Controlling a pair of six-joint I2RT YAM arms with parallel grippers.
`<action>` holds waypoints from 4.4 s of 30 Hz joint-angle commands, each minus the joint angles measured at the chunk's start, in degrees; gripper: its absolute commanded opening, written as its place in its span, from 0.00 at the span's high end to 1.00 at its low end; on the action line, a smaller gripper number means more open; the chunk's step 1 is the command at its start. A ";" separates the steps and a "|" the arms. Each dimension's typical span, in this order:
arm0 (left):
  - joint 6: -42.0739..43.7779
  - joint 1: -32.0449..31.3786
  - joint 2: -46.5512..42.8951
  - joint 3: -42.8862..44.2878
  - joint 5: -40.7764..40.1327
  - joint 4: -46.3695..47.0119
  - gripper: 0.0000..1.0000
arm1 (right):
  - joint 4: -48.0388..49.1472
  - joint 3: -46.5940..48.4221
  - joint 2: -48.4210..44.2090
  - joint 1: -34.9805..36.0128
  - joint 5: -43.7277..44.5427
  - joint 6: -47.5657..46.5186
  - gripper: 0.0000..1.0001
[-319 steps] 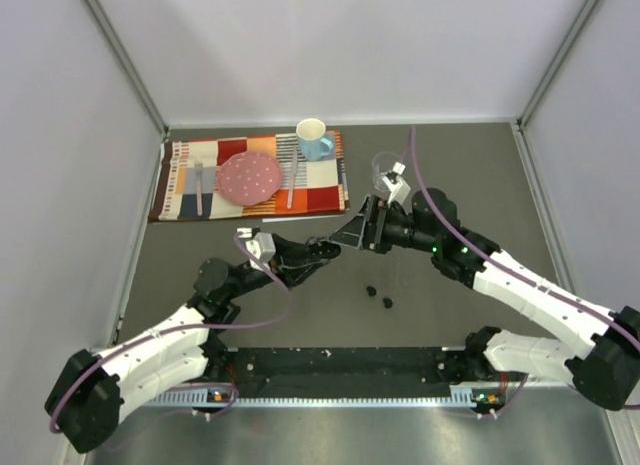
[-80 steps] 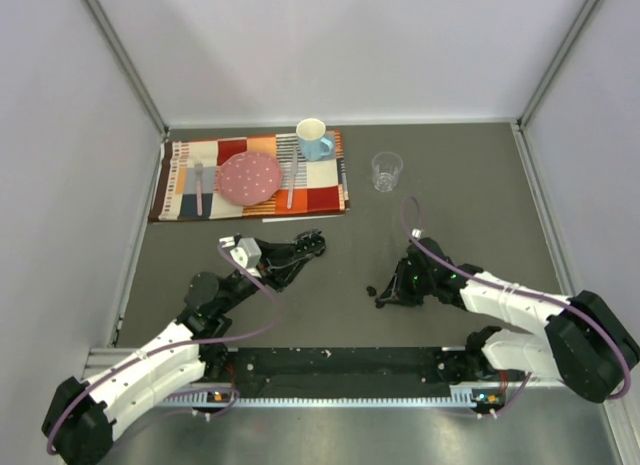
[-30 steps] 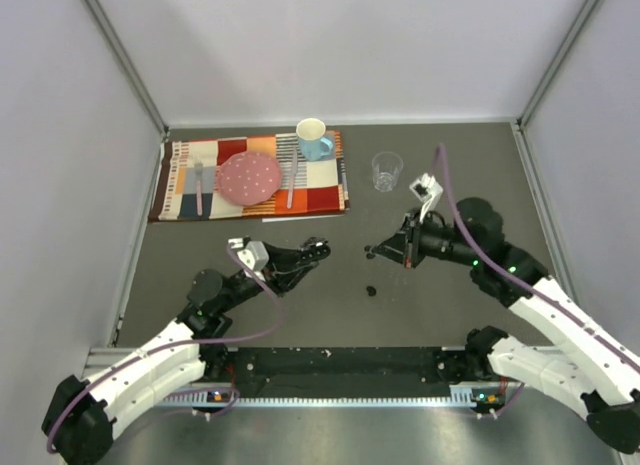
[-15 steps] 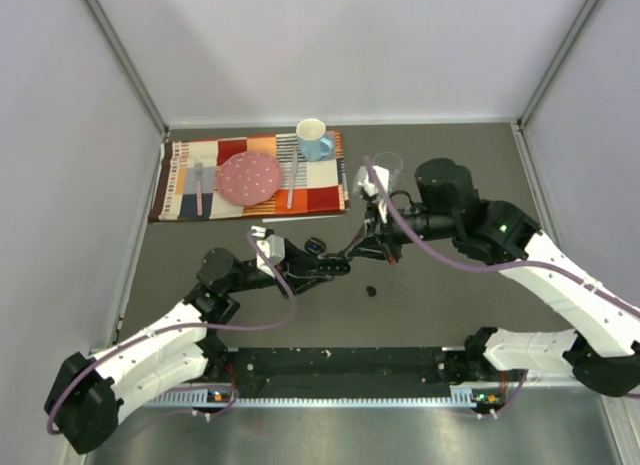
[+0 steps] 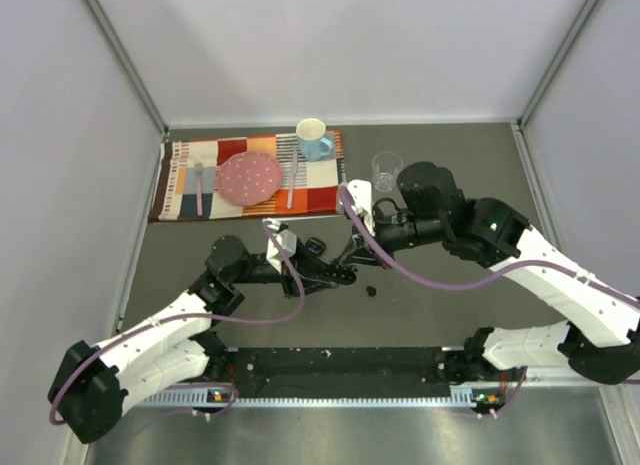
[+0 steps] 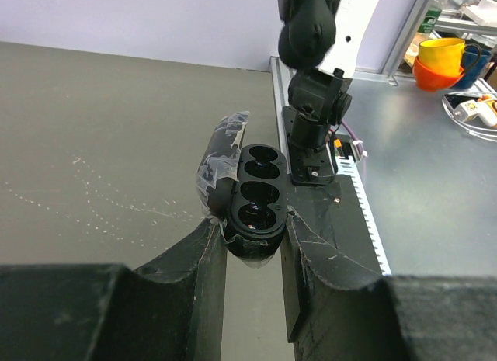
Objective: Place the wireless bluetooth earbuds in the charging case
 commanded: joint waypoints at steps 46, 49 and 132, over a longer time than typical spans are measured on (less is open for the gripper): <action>-0.62 -0.11 1.11 5.30 5.34 1.15 1.00 | -4.85 -0.31 8.46 4.00 1.80 -5.64 1.00; -0.62 -0.11 0.85 5.30 5.25 1.50 1.00 | -4.85 -0.22 9.16 4.26 2.59 -5.90 1.00; 6.67 -0.02 -13.92 -1.90 -16.02 -7.55 1.00 | 37.68 -52.25 7.14 -28.08 -0.84 44.37 0.75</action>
